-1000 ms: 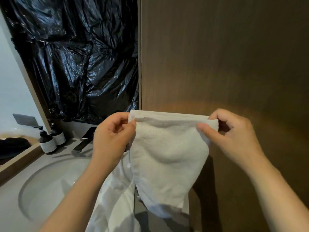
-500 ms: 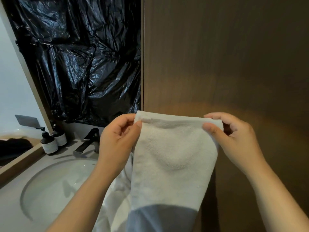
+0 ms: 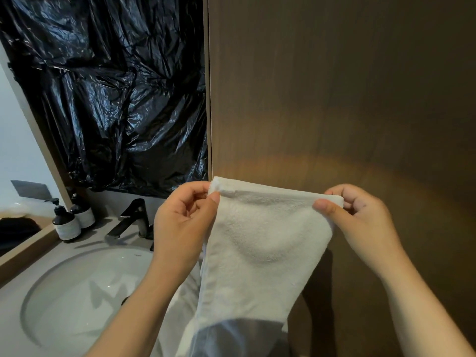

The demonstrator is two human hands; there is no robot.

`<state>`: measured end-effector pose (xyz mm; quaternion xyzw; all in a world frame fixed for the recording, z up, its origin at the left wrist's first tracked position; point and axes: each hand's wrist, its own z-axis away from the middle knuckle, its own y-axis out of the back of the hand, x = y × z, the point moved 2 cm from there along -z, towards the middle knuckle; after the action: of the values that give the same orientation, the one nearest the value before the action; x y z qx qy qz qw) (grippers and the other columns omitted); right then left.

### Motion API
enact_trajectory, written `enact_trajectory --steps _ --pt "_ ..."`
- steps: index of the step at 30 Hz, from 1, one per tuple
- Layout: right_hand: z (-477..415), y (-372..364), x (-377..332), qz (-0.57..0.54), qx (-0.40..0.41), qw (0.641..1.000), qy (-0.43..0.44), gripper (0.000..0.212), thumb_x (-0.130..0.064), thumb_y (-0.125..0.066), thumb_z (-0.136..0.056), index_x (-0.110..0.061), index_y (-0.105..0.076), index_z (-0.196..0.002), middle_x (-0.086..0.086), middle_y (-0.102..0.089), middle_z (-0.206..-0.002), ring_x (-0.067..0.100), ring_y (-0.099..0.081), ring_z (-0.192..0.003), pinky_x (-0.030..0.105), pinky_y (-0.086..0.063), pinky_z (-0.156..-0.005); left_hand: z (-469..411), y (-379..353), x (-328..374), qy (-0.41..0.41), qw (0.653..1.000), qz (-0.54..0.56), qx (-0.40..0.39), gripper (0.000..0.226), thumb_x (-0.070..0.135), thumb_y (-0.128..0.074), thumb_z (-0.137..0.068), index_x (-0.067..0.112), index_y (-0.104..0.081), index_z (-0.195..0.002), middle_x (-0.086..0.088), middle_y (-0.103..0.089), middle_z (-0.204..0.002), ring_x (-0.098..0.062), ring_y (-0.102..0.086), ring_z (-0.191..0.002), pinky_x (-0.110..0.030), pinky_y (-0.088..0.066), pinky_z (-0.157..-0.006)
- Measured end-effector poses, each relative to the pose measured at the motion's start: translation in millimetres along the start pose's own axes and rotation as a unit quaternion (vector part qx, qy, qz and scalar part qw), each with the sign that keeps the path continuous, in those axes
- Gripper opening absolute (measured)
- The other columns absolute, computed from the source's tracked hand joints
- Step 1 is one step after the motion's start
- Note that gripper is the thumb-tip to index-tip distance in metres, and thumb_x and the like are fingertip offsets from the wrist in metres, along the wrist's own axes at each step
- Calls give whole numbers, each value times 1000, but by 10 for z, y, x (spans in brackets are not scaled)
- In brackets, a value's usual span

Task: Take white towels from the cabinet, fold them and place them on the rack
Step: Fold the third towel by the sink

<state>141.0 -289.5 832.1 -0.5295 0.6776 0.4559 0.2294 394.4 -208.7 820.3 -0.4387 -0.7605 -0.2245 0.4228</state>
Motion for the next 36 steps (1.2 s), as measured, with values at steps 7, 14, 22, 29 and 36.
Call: enact_trajectory --steps 7,14,22,29,36 --pt "-7 79 35 9 36 999 -11 35 -57 -69 -65 -24 -66 -75 -8 -65 -69 5 -59 -61 14 -46 -48 -2 -60 50 -12 1000 -10 -14 10 17 -65 -89 24 -71 -89 -14 -66 -79 -36 -59 -74 -36 -54 -66" --pt "108 63 -203 53 -6 998 44 47 -61 -64 -67 -45 -63 -111 -34 -62 -110 -15 -54 -107 1 -44 -78 134 -195 82 -20 998 -4 -66 11 10 -67 -86 19 -71 -92 -11 -64 -77 -21 -56 -64 -25 -50 -61" --pt "272 -307 -338 12 -83 993 84 42 -47 -59 -81 -38 -63 -122 -28 -63 -117 -9 -55 -113 5 -42 -90 246 -334 117 -58 990 -42 -121 12 19 -66 -84 19 -72 -95 -5 -66 -83 -20 -60 -71 -32 -51 -65" --pt "289 -336 -291 45 -93 990 93 23 -42 -57 -91 -29 -72 -103 -16 -64 -98 8 -61 -100 12 -43 -79 338 -391 93 -16 992 -5 -126 14 25 -68 -84 18 -72 -96 -2 -69 -84 -19 -62 -74 -25 -53 -67" --pt "297 -333 -293 46 -100 988 106 15 -35 -56 -90 -28 -68 -93 -16 -65 -91 5 -61 -94 9 -42 -75 388 -427 53 9 991 16 -134 21 31 -67 -78 20 -70 -97 3 -69 -86 -16 -63 -75 -18 -54 -66"
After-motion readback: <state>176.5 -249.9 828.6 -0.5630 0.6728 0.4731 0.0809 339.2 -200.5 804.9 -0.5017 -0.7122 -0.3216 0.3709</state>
